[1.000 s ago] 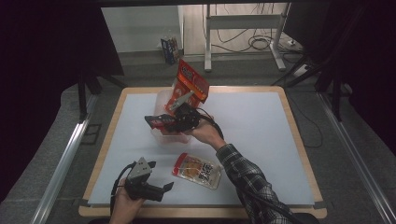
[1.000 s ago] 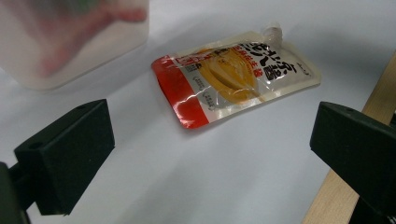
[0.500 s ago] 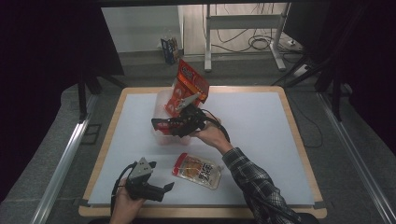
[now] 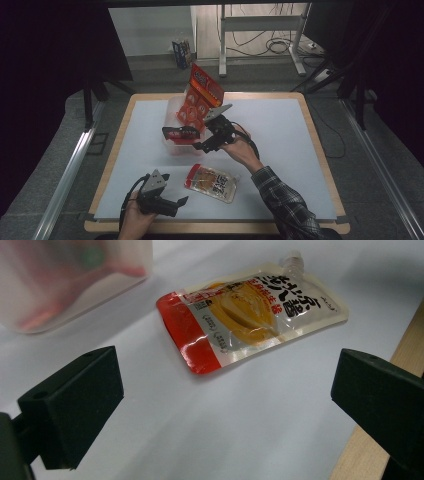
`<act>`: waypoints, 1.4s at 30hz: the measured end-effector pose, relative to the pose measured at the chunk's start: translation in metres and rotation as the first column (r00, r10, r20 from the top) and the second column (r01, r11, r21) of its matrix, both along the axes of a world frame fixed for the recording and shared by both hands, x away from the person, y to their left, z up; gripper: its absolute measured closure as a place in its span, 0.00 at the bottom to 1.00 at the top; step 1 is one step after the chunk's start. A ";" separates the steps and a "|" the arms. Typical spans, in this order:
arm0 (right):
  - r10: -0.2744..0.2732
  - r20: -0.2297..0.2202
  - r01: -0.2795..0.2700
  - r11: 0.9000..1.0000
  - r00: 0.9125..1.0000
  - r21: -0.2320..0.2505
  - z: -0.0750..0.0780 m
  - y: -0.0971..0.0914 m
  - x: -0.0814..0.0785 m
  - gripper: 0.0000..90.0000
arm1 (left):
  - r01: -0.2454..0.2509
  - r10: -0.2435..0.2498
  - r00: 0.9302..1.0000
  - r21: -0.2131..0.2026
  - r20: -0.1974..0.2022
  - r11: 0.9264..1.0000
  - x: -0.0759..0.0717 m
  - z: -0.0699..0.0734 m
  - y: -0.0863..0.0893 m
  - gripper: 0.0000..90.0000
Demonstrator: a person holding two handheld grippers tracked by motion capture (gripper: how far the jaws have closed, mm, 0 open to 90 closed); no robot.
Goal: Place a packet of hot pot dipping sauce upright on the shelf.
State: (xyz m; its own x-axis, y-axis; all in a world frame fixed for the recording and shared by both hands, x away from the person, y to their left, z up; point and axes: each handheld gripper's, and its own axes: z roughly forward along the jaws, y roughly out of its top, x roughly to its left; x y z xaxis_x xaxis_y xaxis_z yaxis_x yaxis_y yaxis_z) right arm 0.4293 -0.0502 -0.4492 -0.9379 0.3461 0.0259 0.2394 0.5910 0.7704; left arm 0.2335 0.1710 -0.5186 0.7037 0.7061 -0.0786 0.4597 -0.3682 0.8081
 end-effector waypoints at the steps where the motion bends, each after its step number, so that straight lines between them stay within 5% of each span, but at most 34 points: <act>1: -0.004 -0.001 0.004 1.000 1.000 0.006 0.000 -0.003 -0.002 0.03 | 0.001 -0.001 1.000 0.004 -0.004 1.000 0.000 0.000 0.000 0.01; 6: -0.031 0.009 0.031 0.999 0.999 0.017 -0.004 -0.019 -0.011 0.00 | -0.004 0.004 1.000 0.025 -0.024 1.000 0.002 -0.001 -0.003 0.02; 9: -0.052 -0.013 0.052 0.998 0.999 0.034 -0.008 -0.030 -0.016 0.00 | -0.004 0.005 1.000 0.022 -0.028 1.000 0.002 0.000 -0.003 0.02; 17: -0.051 -0.062 0.051 0.999 0.997 -0.015 -0.024 -0.050 -0.032 0.04 | -0.009 0.010 1.000 0.043 -0.022 0.999 0.001 -0.001 -0.002 0.02; 21: -0.046 -0.107 0.047 0.999 0.993 0.008 -0.027 -0.057 -0.040 0.07 | -0.011 0.012 1.000 0.045 -0.013 0.999 0.000 0.000 0.000 0.02; 26: -0.068 -0.128 0.067 0.998 0.989 -0.007 -0.029 -0.068 -0.056 0.44 | -0.014 0.015 1.000 0.040 -0.007 0.999 0.000 0.000 0.003 0.02; 32: -0.007 -0.130 0.006 1.000 0.991 -0.009 -0.030 -0.079 -0.076 0.80 | -0.017 0.018 1.000 0.040 -0.005 0.999 0.000 0.000 0.005 0.02; 36: 0.014 -0.108 -0.018 0.999 0.994 -0.034 -0.031 -0.082 -0.095 0.94 | -0.015 0.015 1.000 0.043 0.001 0.999 0.000 0.000 0.005 0.02; 42: 0.035 -0.121 -0.043 0.997 0.992 -0.062 -0.034 -0.088 -0.120 0.99 | -0.003 0.003 1.000 0.046 0.018 0.999 -0.002 0.002 0.003 0.02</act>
State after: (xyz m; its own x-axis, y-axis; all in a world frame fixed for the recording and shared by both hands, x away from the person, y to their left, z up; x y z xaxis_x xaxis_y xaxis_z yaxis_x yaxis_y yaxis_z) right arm 0.3090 -0.1380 -0.4834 -0.9422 0.3137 0.1177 0.3032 0.6488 0.6979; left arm 0.2320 0.1735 -0.5171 0.7025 0.7109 -0.0335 0.4468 -0.4040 0.7982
